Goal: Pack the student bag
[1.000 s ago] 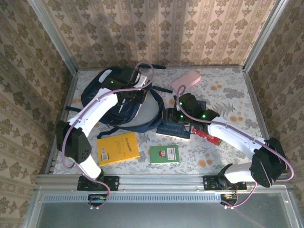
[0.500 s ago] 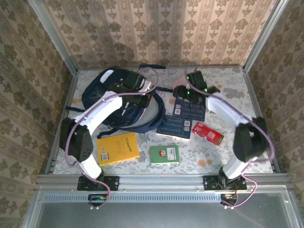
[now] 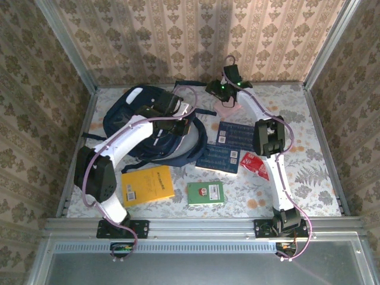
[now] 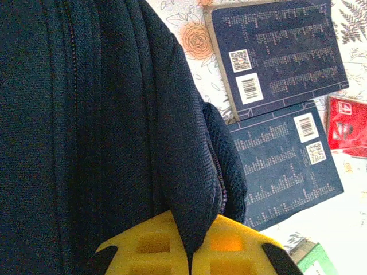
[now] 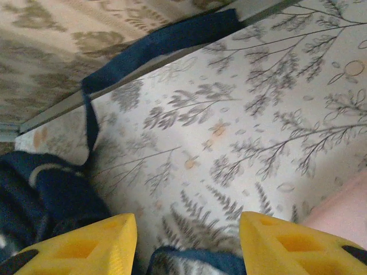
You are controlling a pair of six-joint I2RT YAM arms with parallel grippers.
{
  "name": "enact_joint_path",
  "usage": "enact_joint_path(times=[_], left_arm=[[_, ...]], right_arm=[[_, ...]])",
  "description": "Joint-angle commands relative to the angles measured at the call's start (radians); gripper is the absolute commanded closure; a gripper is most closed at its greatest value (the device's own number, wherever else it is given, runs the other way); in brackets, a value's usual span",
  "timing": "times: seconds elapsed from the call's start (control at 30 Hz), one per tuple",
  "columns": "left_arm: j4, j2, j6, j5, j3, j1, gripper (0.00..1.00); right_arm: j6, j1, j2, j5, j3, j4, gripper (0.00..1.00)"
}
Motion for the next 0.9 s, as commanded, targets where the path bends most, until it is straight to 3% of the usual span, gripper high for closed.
enact_joint_path(times=[0.0, 0.1, 0.17, 0.7, 0.8, 0.87], left_arm=[[0.052, -0.015, -0.028, 0.085, 0.008, 0.007, 0.97], [0.058, -0.012, -0.037, 0.103, 0.008, 0.015, 0.97], [0.062, -0.010, -0.043, 0.111, 0.007, 0.017, 0.97], [0.066, -0.017, -0.055, 0.131, 0.007, 0.015, 0.97], [0.068, -0.019, -0.056, 0.131, 0.005, 0.014, 0.97], [0.068, -0.016, -0.057, 0.133, 0.005, 0.014, 0.96]], right_arm=[[0.041, -0.011, 0.135, -0.045, 0.249, -0.170, 0.48], [0.038, -0.015, 0.276, -0.019, 0.509, -0.319, 0.48], [0.042, -0.025, 0.326, 0.002, 0.595, -0.395, 0.48], [-0.238, -0.036, 0.254, 0.300, 0.652, -0.863, 0.47], [-0.307, -0.034, 0.228, 0.281, 0.714, -0.915, 0.43], [-0.340, -0.031, 0.185, 0.335, 0.721, -0.930, 0.40]])
